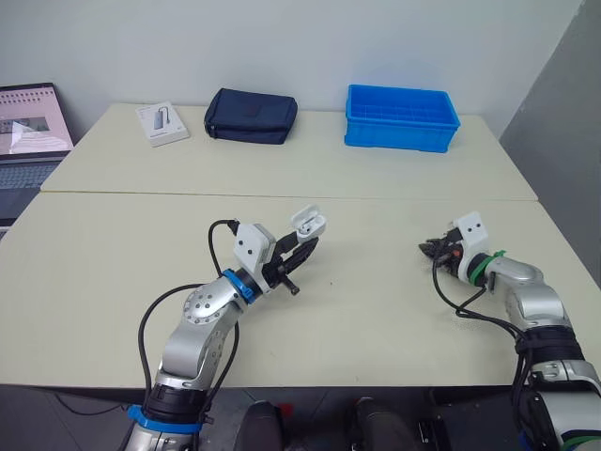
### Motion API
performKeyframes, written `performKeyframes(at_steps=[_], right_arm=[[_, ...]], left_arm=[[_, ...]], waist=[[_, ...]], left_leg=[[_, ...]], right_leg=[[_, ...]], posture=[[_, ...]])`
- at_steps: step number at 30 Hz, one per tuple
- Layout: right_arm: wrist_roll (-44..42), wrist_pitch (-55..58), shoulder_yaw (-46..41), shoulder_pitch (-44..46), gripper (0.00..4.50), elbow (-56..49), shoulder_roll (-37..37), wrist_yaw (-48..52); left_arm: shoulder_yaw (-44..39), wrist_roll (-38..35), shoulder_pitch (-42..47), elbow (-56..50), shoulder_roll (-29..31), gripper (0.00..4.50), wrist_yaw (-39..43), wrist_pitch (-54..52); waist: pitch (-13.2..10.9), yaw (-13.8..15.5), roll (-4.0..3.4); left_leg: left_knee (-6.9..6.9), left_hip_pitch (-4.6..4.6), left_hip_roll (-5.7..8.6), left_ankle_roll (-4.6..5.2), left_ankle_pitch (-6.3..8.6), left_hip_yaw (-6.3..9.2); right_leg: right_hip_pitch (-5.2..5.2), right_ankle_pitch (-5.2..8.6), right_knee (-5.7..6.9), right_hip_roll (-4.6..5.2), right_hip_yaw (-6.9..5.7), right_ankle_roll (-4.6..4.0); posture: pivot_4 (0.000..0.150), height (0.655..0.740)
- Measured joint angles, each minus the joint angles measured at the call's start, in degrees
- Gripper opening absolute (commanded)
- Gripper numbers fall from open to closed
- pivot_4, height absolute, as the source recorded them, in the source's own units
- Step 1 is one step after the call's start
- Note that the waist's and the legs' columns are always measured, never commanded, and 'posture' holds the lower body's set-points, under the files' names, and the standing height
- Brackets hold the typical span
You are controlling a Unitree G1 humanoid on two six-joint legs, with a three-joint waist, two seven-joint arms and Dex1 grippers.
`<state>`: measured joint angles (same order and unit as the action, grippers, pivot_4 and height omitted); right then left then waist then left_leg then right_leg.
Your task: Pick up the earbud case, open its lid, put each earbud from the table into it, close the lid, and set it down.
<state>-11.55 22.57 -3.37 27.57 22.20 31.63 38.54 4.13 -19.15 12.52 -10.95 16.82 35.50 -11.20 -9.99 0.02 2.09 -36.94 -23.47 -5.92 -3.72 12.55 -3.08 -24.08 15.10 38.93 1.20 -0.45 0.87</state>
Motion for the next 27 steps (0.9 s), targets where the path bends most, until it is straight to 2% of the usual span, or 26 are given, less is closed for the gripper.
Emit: performKeyframes(at_steps=[6,10,13,15,20,27], right_arm=[[-1.27,4.57,2.15,-5.62,0.39,-12.04,6.02,7.62],[-2.04,3.63,7.16,-8.67,0.39,-24.05,15.05,19.47],[-1.15,-0.21,10.03,-9.16,0.39,-28.46,22.72,28.59],[-0.04,-3.61,11.77,-10.26,0.39,-29.15,27.78,34.30],[3.46,-12.00,14.46,-13.27,0.39,-28.17,33.13,41.74],[7.65,-17.85,16.49,-12.57,0.39,-23.37,31.49,42.55]], left_arm=[[-0.02,0.00,-1.37,-0.95,0.04,0.77,-0.48,-0.86],[0.05,-0.02,-2.57,-2.99,0.01,0.77,-1.12,-1.09],[0.07,-0.02,-3.71,-3.45,0.02,0.77,-1.22,-1.34],[0.06,-0.01,-4.07,-4.09,0.05,0.77,-1.30,-1.64],[0.00,0.02,-4.73,-4.59,0.30,0.77,-2.29,-2.17],[-0.04,0.01,-5.14,-5.41,0.75,0.77,-2.46,-2.49]], waist=[[-0.01,-0.07,-0.02],[-0.03,-0.22,-0.06],[-0.03,-0.17,-0.06],[-0.03,-0.15,-0.05],[-0.03,-0.12,-0.05],[-0.03,-0.21,-0.05]], left_leg=[[0.09,-0.08,0.00,0.00,0.00,0.00],[0.08,-0.05,0.00,0.00,0.00,0.01],[0.03,-0.02,0.00,0.00,0.00,0.01],[0.00,-0.02,0.00,0.00,0.00,0.01],[0.02,-0.02,0.02,0.00,0.00,0.00],[0.00,0.06,0.02,0.00,0.00,0.00]], right_leg=[[-0.09,0.02,-0.06,-0.01,0.00,0.02],[-0.09,0.03,-0.04,0.00,0.00,0.02],[-0.06,0.03,-0.04,0.01,-0.02,0.01],[-0.04,0.04,-0.05,0.02,-0.03,-0.01],[-0.05,0.05,-0.05,0.04,-0.01,-0.01],[-0.01,0.04,-0.02,0.03,0.00,-0.02]], posture=[[0.150,0.7218],[0.150,0.7218],[0.150,0.7218],[0.150,0.7218],[0.150,0.7218],[0.150,0.7218]])
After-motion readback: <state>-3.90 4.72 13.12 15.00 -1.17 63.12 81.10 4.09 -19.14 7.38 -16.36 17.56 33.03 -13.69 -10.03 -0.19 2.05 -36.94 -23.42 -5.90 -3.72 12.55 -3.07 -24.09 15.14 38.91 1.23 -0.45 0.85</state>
